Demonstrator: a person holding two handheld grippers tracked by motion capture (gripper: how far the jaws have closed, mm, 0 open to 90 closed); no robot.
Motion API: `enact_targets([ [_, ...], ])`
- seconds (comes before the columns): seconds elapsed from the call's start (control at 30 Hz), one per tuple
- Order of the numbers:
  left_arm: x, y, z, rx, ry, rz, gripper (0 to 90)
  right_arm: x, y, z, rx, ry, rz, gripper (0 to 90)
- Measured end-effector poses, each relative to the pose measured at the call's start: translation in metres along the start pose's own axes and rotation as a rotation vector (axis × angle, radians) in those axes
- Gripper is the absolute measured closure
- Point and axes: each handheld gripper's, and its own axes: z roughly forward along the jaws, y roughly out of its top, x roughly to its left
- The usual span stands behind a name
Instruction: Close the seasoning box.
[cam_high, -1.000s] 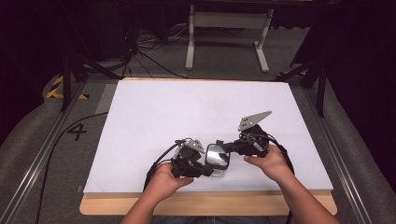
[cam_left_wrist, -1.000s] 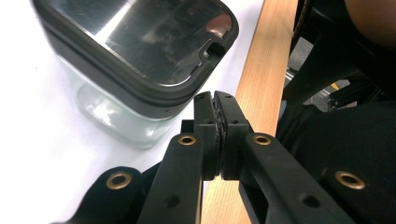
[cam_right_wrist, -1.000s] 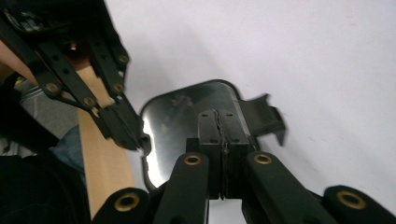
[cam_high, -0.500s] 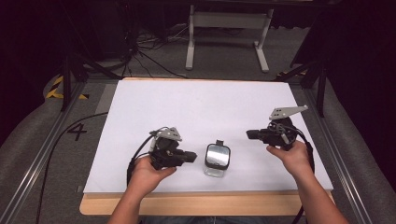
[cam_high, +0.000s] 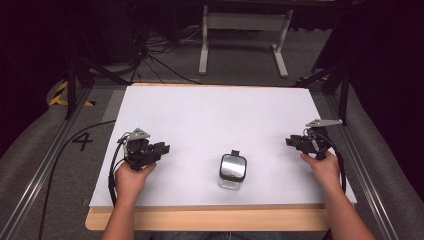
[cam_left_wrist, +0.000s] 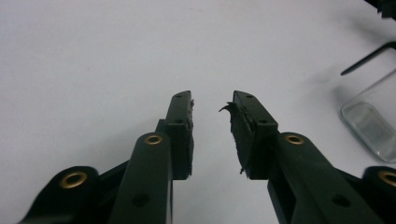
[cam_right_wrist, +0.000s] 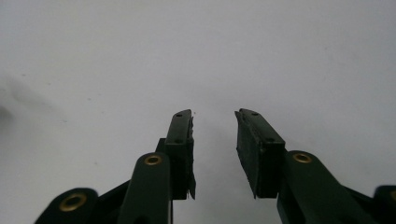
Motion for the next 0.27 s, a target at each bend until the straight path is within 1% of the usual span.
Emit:
enact_targets([
  [0.03, 0.0009, -0.0010, 0.0015, -0.005, 0.005, 0.007, 66.9, -0.0034, -0.0060, 0.0029, -0.022, -0.001, -0.002, 63.7],
  [0.07, 0.0007, -0.0014, 0.0030, -0.003, 0.000, 0.021, 66.9, -0.0034, -0.0060, 0.0029, -0.022, -0.001, -0.002, 63.7],
  [0.1, -0.0007, -0.0010, 0.0035, -0.001, -0.003, 0.022, 65.8, -0.0036, -0.0083, 0.0034, -0.037, 0.000, -0.019, 61.5],
  [0.17, -0.0022, -0.0005, 0.0038, -0.012, -0.002, 0.046, 64.7, -0.0021, -0.0087, 0.0026, -0.049, -0.007, -0.047, 59.7],
  [0.2, -0.0031, -0.0005, 0.0041, -0.019, -0.002, 0.048, 63.9, -0.0014, -0.0084, 0.0021, -0.054, -0.005, -0.052, 58.6],
  [0.27, -0.0033, -0.0003, 0.0042, -0.016, -0.003, 0.053, 62.5, -0.0007, -0.0082, 0.0022, -0.062, -0.004, -0.055, 57.2],
])
